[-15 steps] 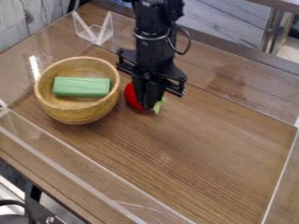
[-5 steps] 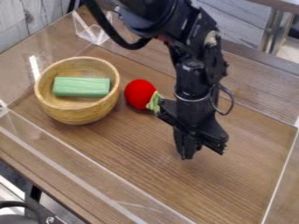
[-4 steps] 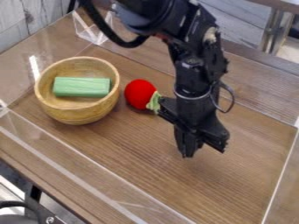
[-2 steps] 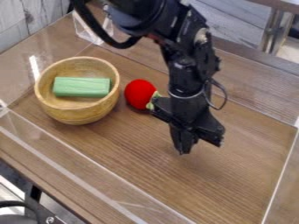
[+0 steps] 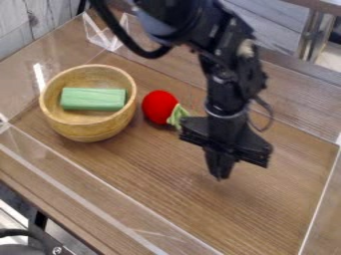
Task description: Move the red fruit to the right
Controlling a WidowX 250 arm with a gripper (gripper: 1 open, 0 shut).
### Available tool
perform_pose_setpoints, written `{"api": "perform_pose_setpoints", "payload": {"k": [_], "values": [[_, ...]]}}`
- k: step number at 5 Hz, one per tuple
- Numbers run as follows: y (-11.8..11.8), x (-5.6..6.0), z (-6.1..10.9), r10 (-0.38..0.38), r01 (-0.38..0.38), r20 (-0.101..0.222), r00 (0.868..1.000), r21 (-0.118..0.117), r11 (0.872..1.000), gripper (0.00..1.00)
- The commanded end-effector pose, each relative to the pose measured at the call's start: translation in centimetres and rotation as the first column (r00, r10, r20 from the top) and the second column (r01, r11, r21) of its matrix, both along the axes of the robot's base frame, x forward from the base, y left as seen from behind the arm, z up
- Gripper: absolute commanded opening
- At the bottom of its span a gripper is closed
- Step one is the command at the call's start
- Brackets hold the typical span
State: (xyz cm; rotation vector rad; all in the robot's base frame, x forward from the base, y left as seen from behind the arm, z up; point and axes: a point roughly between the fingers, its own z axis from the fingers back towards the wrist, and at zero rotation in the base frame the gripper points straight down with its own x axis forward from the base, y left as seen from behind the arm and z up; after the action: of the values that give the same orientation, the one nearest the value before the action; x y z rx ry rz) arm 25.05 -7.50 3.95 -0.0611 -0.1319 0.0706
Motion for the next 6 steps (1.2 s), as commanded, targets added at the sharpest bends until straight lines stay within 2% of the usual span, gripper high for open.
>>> {"api": "perform_pose_setpoints", "payload": {"k": [1, 2, 4, 6], "values": [[-0.3, 1.0, 0.9, 0.013, -0.012, 0.047, 0.999, -0.012, 1.0, 0.0], [-0.2, 1.2, 0.9, 0.037, -0.037, 0.044, 0.998, -0.01, 0.999, 0.0], [1.4, 1.8, -0.4, -0.052, 0.053, 0.042, 0.998, -0.008, 0.999, 0.0], [2.1, 3.6, 1.5, -0.091, 0.092, 0.045, 0.995, -0.012, 0.996, 0.0]]}}
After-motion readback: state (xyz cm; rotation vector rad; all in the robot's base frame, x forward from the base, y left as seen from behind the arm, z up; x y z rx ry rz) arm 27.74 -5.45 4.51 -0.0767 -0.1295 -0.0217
